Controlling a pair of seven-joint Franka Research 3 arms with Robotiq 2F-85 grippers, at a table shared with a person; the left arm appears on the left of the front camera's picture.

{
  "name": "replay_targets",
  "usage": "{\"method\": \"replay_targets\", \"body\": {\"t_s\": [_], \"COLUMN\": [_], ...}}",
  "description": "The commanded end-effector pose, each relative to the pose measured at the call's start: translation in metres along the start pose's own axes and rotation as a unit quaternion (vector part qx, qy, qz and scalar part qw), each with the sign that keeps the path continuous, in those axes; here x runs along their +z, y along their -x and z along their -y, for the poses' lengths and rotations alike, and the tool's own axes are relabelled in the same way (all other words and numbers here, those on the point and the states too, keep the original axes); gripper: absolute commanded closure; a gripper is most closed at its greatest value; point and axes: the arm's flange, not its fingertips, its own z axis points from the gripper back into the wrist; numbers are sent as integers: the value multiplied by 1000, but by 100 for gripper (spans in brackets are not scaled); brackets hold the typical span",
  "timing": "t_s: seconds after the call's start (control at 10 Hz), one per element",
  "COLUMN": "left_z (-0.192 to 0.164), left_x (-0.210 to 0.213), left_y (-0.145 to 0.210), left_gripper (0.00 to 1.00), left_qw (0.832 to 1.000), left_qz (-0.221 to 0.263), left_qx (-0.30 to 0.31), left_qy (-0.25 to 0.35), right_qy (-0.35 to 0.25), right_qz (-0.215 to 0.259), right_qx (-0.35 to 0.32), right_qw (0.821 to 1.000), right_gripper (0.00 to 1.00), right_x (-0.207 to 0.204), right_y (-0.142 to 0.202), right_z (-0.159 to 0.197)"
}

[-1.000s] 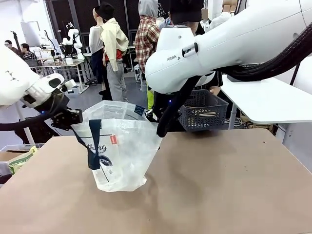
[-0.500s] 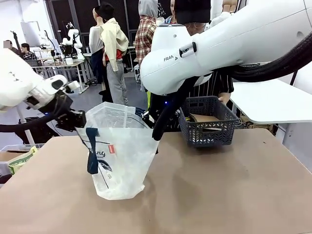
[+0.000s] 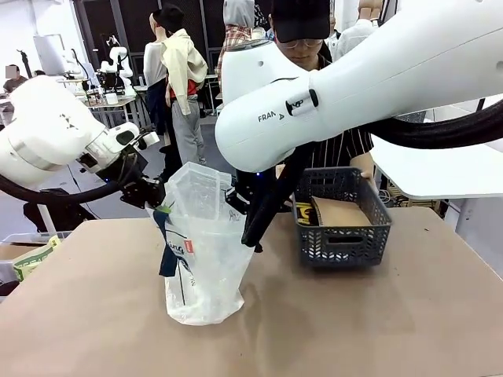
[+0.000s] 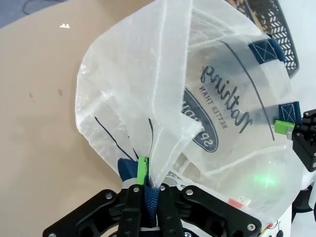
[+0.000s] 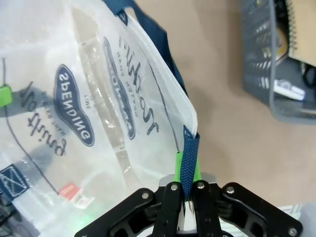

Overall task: Transfer purchased items from the store into the shopping bag.
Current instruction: Open the Reusable shopping bag in the center of the table.

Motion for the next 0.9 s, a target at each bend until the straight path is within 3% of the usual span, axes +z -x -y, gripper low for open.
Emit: {"method": "replay_targets", "body": {"t_s": [0.0,0.3,0.8], "left_z": [-5,-3,1], "left_x": [-6,-21,-14], "left_y": [-4,-8,-2], "left_gripper": [100,100,100], "left_qw": [1000,999,1000], "left_qz": [-14,-38,-25], "left_qx": [-10,-18,-4], "left_qy": [18,23,10], "right_qy": [10,19,10], "right_qz": [-22,-34,-23], "right_qx": [-10,-14,2], "right_qw": [1000,999,1000], "right_gripper": [100,100,100], "right_x": [-10,-14,-10], "right_y": [10,11,10], "right_z": [-7,-10,-7]}}
